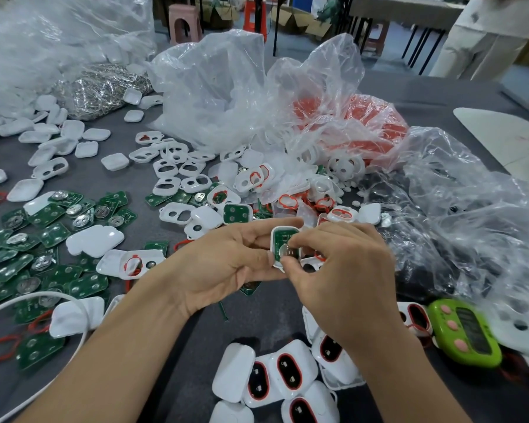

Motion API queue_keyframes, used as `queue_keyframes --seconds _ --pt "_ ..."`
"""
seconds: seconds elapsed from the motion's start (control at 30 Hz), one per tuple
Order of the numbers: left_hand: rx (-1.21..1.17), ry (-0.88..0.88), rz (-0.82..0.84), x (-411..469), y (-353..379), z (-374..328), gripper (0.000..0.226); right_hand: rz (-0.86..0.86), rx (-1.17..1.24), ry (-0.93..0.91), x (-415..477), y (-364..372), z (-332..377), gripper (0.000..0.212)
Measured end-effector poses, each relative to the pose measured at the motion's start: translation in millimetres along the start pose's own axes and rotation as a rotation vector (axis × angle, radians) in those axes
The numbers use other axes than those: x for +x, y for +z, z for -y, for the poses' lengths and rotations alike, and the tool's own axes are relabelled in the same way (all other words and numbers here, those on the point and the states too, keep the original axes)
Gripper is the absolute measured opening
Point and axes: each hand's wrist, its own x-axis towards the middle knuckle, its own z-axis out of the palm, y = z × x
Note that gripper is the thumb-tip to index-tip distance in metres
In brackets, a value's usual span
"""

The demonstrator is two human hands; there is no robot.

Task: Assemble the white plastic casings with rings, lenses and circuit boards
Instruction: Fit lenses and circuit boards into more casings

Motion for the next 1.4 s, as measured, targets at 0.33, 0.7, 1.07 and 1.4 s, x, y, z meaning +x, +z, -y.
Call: queue_keyframes --seconds 0.33,0.7,1.07,1.4 --pt "0.016 0.010 0.011 -0.7 0.3 0.5 0.056 -0.022 0.044 0.005 -0.2 2.8 -1.0 0.017" --pt "0.078 0.043 -0.141 0.7 4.2 1.0 0.041 -0.050 0.126 0.005 -3.1 10.9 -1.1 0.013" --pt "0.176 0.038 -0.175 2.0 10.6 0.8 0.042 0.072 0.649 0.502 4.4 12.3 -10.8 0.010" --pt "0.207 0.067 -0.181 0.6 14.1 6.7 0.045 0.025 0.689 0.629 4.5 21.5 1.0 0.021"
